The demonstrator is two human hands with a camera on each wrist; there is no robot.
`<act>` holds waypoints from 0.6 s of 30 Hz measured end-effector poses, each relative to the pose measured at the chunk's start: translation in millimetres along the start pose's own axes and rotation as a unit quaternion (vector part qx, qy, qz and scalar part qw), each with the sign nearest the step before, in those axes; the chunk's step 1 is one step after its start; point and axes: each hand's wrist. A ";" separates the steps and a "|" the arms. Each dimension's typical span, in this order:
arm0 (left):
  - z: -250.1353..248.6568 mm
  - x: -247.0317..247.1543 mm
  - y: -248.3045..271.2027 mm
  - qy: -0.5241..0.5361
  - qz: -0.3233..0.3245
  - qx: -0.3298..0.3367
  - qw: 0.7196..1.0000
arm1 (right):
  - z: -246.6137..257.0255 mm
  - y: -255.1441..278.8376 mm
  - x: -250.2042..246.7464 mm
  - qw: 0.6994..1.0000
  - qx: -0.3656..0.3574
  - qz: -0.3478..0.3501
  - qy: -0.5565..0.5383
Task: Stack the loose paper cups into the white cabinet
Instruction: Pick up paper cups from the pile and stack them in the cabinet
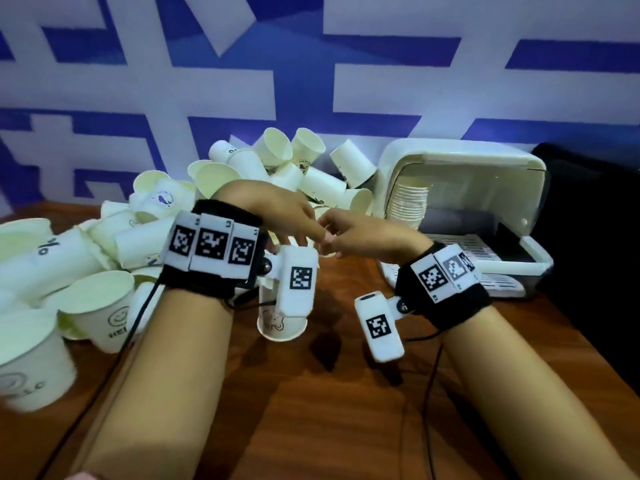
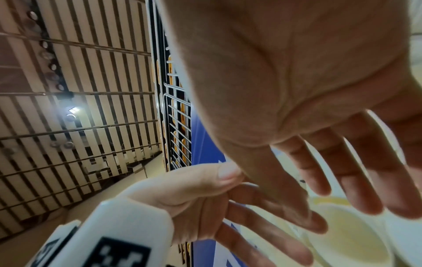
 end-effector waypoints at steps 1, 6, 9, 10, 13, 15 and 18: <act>3.7 2.4 4.4 -0.015 0.009 -0.006 1.000 | 1.8 0.1 5.6 0.999 -0.004 0.018 0.026; 20.3 13.6 11.9 -0.076 0.056 -0.027 0.995 | 4.4 -0.6 25.1 0.989 0.005 0.105 0.105; 26.0 20.1 10.2 -0.101 0.064 -0.044 0.992 | 0.9 -3.8 32.7 0.986 0.023 0.117 0.117; 26.7 22.4 8.8 -0.115 0.064 -0.050 0.990 | -0.3 -3.9 35.2 0.984 0.030 0.122 0.122; 30.0 29.5 2.9 -0.138 0.072 -0.064 0.986 | -3.2 -5.5 39.5 0.979 0.039 0.143 0.138; 32.8 32.7 -0.3 -0.149 0.074 -0.067 0.984 | -1.6 -3.8 42.1 0.975 0.032 0.152 0.157; 36.0 28.7 0.8 -0.132 0.049 -0.055 0.989 | -2.8 -6.6 44.6 0.972 0.026 0.163 0.164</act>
Point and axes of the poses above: each hand's wrist, its own y-axis away from the middle knuckle, its own x-axis out of the palm, z = x × y, and after that the axes turned 11 degrees about x, right-handed
